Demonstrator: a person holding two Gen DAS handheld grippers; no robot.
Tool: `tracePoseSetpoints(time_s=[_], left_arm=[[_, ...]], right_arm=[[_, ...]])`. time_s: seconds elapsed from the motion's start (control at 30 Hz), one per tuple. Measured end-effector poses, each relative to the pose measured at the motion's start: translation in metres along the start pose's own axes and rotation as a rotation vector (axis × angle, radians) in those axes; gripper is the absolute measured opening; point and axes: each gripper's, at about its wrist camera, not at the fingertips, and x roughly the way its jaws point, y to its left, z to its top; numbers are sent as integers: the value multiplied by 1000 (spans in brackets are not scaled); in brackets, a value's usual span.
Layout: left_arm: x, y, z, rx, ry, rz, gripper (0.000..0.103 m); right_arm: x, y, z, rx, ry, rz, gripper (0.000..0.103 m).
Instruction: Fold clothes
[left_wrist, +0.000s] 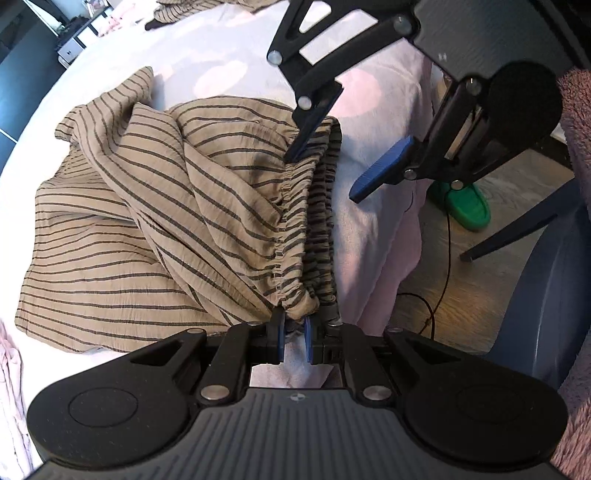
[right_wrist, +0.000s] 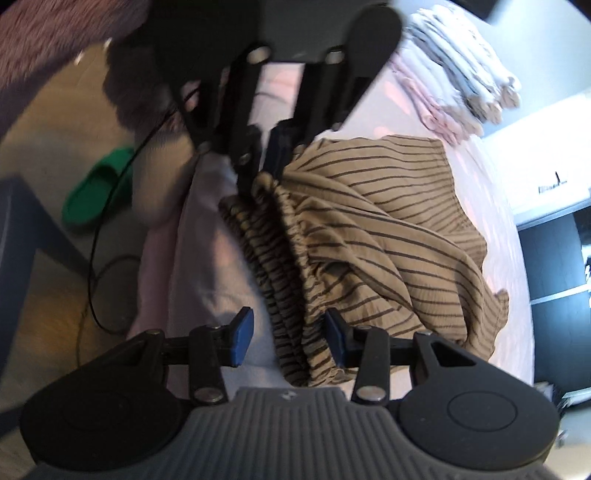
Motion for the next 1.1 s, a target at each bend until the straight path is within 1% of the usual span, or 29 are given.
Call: tracePoseSetpoints(time_s=[0.2, 0.33, 0.4, 0.43, 0.53, 0.57, 0.6, 0.67, 0.7, 0.77, 0.8, 0.83, 0.87, 0.9, 0.93, 1.03, 1.1], left_arm=[[3, 8, 8, 1, 45, -42, 8], [4, 8, 8, 11, 51, -48, 8], [3, 9, 8, 7, 50, -50, 8], [3, 10, 7, 2, 48, -53, 8], [1, 12, 4, -20, 40, -59, 8], [1, 12, 3, -24, 37, -58, 8], [0, 13, 2, -25, 33, -55, 8], [-2, 16, -1, -29, 23, -46, 8], [-4, 16, -3, -33, 17, -41, 8], [-9, 14, -6, -40, 2, -22, 13], [-12, 13, -7, -43, -7, -11, 16], [-16, 12, -9, -45, -17, 1, 24], [-21, 10, -11, -43, -27, 10, 31], [-25, 9, -11, -40, -37, 21, 45], [-26, 9, -6, -31, -51, 39, 51], [-43, 6, -7, -6, -96, 127, 51], [-51, 3, -6, 12, -139, 170, 51]], right_arm=[[7, 13, 0, -125, 17, -52, 44], [11, 19, -1, -227, 27, -128, 43], [13, 24, -3, -270, 23, -138, 42], [15, 26, -4, -292, 22, -142, 41], [13, 31, -5, -338, 14, -178, 29], [11, 30, -5, -335, 8, -195, 23], [8, 28, -5, -315, 1, -206, 21], [4, 21, -4, -262, -5, -202, 20], [-1, 22, -11, -244, -5, -198, 20], [-3, 17, -12, -200, -4, -184, 19], [-4, 13, -12, -173, -3, -175, 18], [-4, 8, -12, -143, -4, -165, 18], [-5, 3, -12, -110, -4, -154, 18], [-6, -3, -12, -77, -6, -141, 18], [-6, -8, -13, -49, -11, -127, 18], [-8, -21, -16, 5, -21, -93, 18], [-9, -28, -18, 39, -31, -61, 18]])
